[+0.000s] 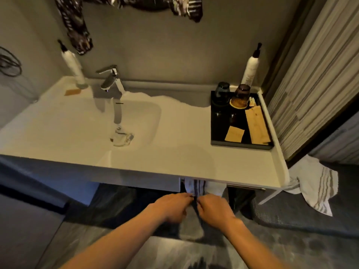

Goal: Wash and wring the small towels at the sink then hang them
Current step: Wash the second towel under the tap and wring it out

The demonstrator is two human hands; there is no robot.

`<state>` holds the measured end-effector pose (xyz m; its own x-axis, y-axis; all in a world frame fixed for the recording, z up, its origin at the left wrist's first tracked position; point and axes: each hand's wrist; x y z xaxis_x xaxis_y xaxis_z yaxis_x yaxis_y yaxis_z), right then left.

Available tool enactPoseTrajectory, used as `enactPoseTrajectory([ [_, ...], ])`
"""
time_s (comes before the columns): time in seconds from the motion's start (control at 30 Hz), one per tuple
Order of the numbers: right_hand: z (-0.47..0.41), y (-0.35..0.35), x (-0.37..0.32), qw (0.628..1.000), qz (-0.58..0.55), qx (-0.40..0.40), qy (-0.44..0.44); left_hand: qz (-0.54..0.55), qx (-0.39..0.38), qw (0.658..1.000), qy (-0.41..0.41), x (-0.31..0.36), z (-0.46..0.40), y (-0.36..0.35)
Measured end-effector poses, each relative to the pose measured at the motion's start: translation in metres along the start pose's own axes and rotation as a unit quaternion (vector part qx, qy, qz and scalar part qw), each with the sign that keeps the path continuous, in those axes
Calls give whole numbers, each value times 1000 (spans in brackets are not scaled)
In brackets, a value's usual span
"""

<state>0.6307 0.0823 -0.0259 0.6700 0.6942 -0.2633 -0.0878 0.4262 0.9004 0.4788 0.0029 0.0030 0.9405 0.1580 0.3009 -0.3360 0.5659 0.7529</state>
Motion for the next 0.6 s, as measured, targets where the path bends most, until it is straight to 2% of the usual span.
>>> enactPoseTrajectory([
  [0.1, -14, 66, -28, 997, 0, 26, 78, 1, 58, 998, 24, -21, 33, 55],
  [0.2, -50, 129, -62, 994, -6, 70, 80, 31, 158, 984, 73, -55, 66, 105],
  [0.3, -97, 164, -102, 992, -66, 83, 69, 62, 208, 971, 104, -103, 91, 136],
  [0.47, -173, 167, -170, 988, -101, 99, 66, 103, 227, 956, 156, -204, 112, 152],
  [0.6, -259, 127, -224, 990, -114, 70, 50, 180, 206, 938, 214, -318, 93, 148],
])
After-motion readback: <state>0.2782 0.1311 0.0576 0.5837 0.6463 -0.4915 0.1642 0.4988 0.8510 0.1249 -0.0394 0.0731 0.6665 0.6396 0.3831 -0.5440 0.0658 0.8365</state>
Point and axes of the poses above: each hand's wrist, its own z-axis away from the middle knuckle, its own y-axis out of the back of the hand, x = y × z, and after that the axes turned 1 degree about -x, right-handed
